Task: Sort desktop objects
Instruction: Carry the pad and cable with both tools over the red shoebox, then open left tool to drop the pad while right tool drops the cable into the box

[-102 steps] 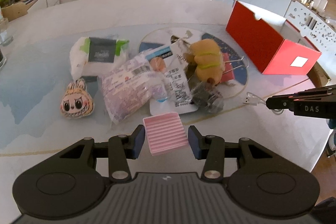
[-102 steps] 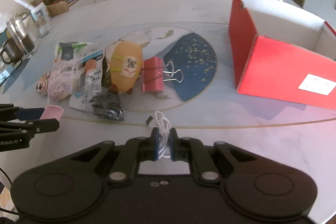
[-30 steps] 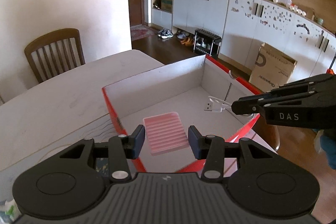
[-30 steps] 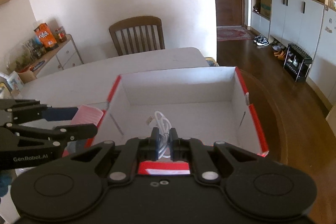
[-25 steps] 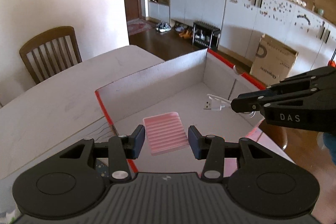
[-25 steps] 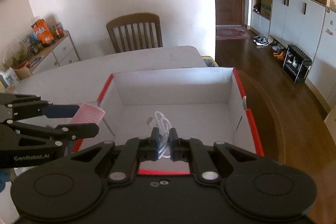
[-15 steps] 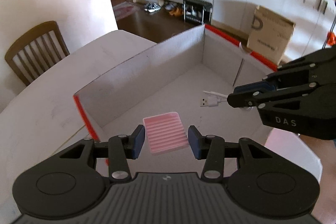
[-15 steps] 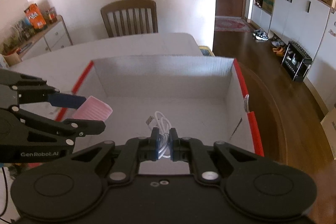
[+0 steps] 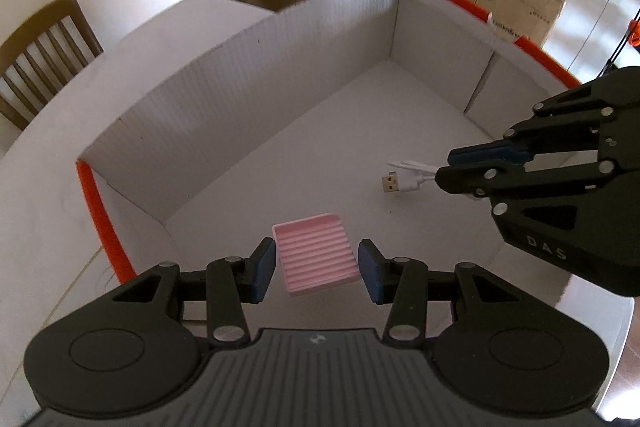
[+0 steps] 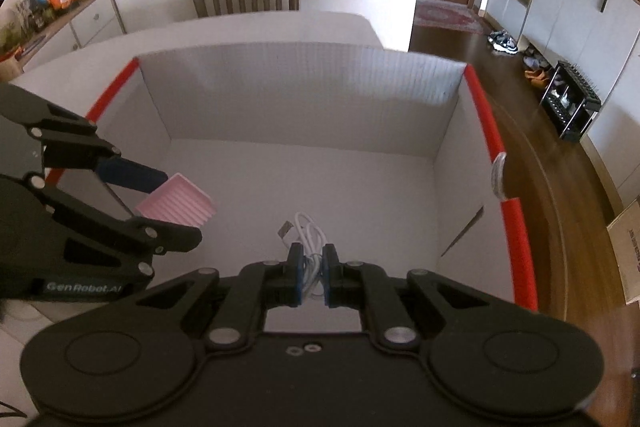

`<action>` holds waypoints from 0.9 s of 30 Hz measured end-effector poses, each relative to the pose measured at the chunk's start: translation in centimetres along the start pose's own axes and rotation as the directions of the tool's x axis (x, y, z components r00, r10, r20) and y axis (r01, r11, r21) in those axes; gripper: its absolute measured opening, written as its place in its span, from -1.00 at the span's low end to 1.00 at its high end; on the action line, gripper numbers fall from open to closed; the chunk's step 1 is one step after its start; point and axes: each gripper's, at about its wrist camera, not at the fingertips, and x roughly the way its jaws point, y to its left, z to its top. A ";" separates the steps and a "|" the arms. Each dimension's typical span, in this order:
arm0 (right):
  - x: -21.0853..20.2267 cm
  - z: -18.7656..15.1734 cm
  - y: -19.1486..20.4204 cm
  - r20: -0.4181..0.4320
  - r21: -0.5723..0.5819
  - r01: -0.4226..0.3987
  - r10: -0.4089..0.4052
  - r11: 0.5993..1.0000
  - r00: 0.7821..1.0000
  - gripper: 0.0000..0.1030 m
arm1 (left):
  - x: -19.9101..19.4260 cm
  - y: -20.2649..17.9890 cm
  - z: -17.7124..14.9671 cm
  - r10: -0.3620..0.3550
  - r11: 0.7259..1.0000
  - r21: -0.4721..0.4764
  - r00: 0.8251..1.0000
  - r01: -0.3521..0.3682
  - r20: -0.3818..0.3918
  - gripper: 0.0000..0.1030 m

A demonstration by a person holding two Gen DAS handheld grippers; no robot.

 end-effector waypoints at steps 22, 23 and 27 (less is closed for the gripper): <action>0.9 -0.2 0.1 -0.053 -0.026 -0.002 0.001 1.000 0.999 -0.60 | 1.0 -0.3 0.6 -0.005 1.000 0.011 0.997 0.005 -0.073 0.10; 0.7 -0.2 0.1 -0.048 -0.027 -0.004 0.002 1.000 0.999 -0.57 | 0.7 -0.4 0.6 -0.003 1.000 0.012 0.998 0.004 -0.063 0.14; -0.1 -0.1 0.0 -0.033 -0.033 -0.020 0.019 0.999 0.999 -0.37 | -0.5 -0.3 0.3 -0.006 1.000 0.000 1.000 0.006 -0.019 0.22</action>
